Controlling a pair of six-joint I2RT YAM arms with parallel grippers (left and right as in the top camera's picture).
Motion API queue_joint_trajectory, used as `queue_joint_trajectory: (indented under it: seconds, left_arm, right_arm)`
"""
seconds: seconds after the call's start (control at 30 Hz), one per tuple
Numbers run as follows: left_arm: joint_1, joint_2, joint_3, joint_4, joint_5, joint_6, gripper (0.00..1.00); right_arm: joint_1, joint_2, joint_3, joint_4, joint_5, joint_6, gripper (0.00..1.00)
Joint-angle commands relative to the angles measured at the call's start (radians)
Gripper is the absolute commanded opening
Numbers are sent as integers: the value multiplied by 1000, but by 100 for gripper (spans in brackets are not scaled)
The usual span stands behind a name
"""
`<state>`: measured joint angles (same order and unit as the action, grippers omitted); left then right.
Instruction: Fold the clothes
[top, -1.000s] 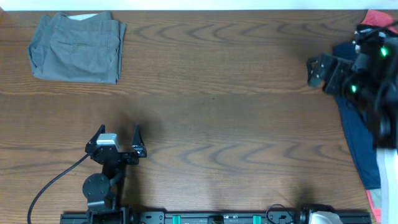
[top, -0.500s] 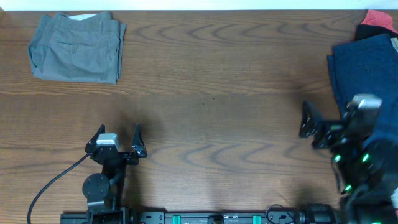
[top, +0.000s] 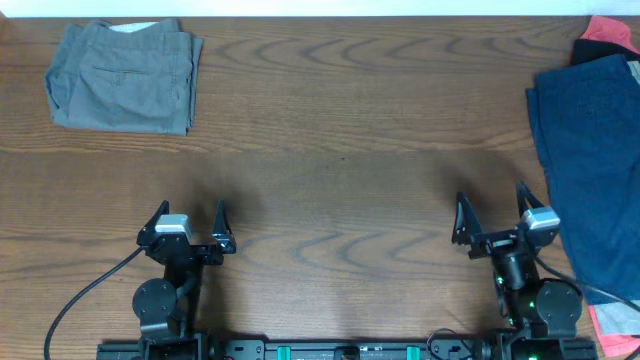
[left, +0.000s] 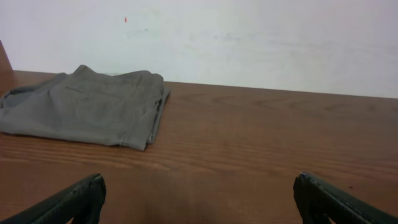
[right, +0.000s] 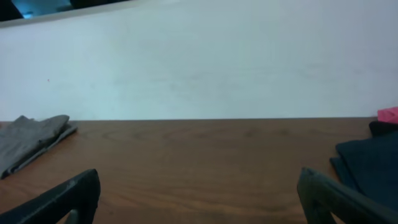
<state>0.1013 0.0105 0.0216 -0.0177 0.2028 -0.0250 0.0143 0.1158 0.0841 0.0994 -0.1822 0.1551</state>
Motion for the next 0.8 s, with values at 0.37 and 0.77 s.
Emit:
queue_joint_trajectory:
  seconds: [0.37,0.77]
  left_arm:
    - [-1,-6,-18,-31,13,14,98]
    - [-1,-6,-18,-31,13,14,98]
  right_arm:
    - [26,-111,-79,-68,224,-23,99]
    - [26,-111,-79,-174,201,-378,99]
